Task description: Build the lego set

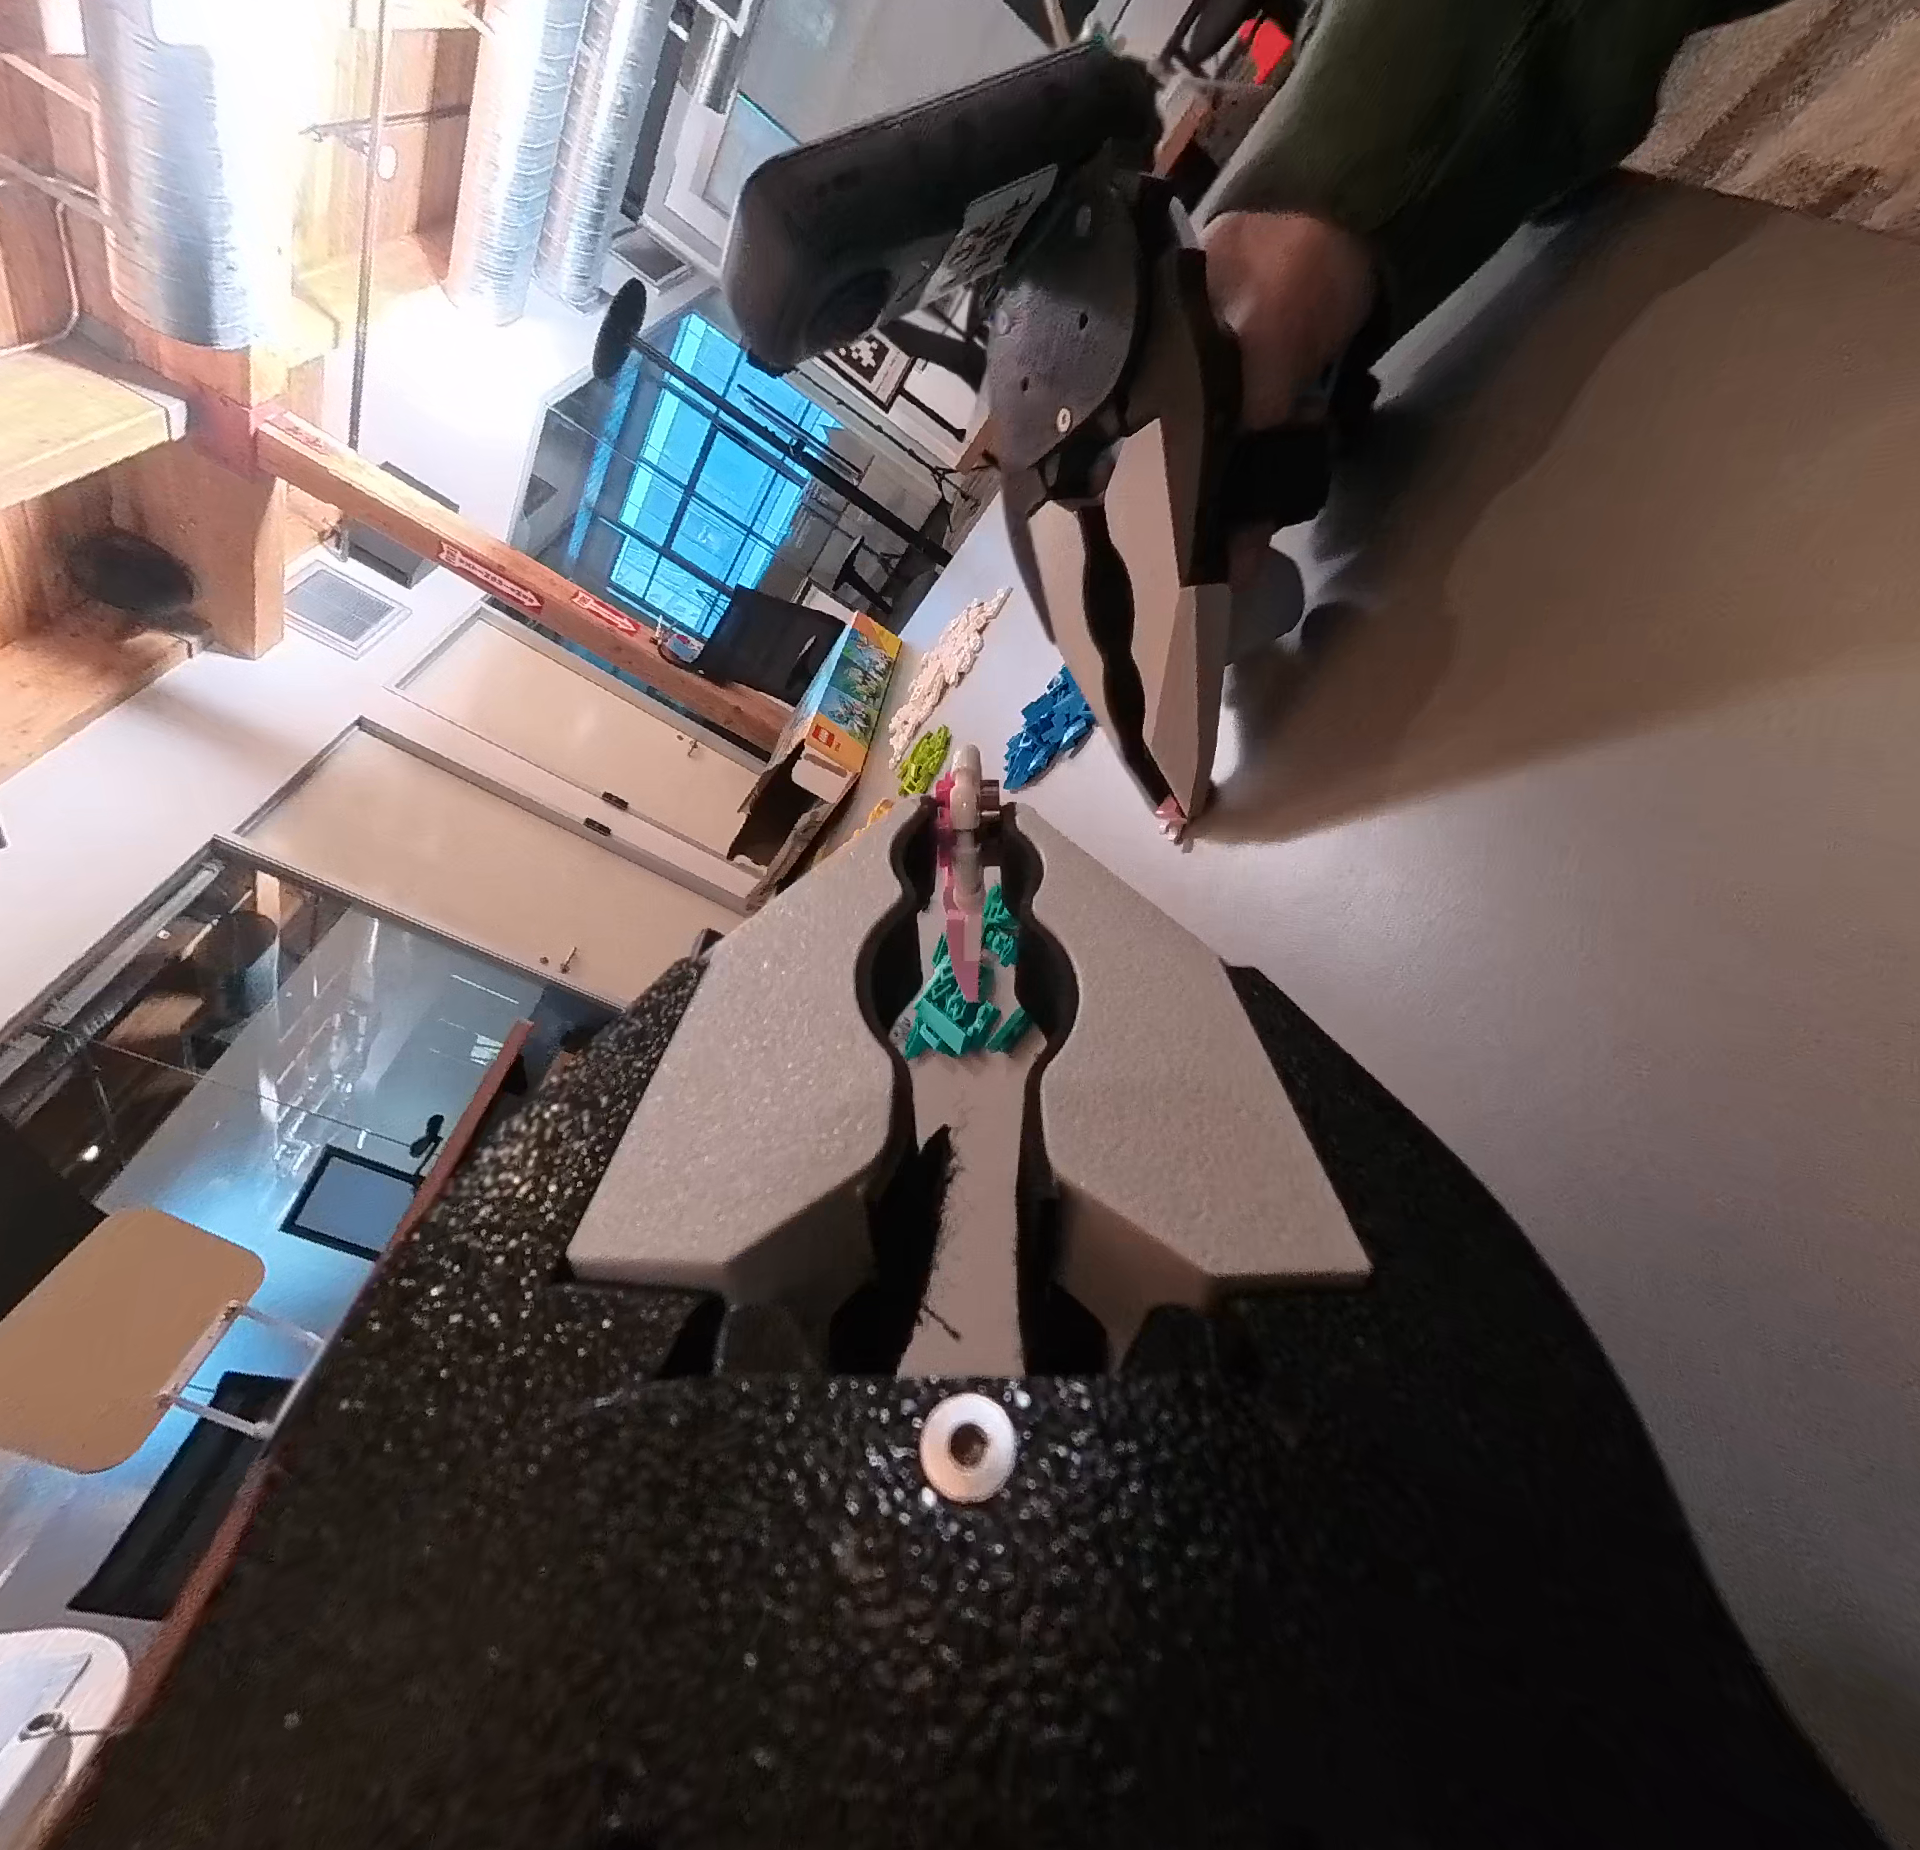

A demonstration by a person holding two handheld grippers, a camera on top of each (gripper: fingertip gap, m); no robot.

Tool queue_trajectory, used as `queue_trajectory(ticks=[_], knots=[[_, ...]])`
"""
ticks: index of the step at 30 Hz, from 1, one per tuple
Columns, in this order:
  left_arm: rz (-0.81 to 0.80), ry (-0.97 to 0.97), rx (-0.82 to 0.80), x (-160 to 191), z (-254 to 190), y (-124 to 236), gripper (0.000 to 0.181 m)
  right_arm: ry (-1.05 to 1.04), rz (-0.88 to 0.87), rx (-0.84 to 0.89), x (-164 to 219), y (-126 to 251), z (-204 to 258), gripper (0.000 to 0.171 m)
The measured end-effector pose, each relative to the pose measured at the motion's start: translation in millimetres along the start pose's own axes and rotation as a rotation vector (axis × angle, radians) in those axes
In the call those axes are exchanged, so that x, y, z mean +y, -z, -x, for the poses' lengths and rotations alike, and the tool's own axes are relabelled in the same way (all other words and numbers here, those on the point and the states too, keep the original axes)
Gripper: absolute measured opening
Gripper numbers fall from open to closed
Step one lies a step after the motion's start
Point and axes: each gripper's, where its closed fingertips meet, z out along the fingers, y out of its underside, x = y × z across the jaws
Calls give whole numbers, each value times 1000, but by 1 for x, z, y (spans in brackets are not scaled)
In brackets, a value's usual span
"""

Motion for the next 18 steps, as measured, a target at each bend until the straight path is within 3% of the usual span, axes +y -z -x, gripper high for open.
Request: queue_trajectory(ticks=[1,5,10,14,18], knots=[[1,-19,4,-1,-2,0,8,20,-1,-7,0,0,-1,7],[8,-138,19,-4,-10,-1,8,165,-97,-89,-19,2,1,6],[77,-418,46,3,-27,-4,8,325,-233,-264,-52,12,12,6],[101,-478,52,7,-30,-5,8,414,-181,-494,-50,12,32,7],[92,-481,53,5,-31,-5,8,486,-143,-616,-46,11,47,6]])
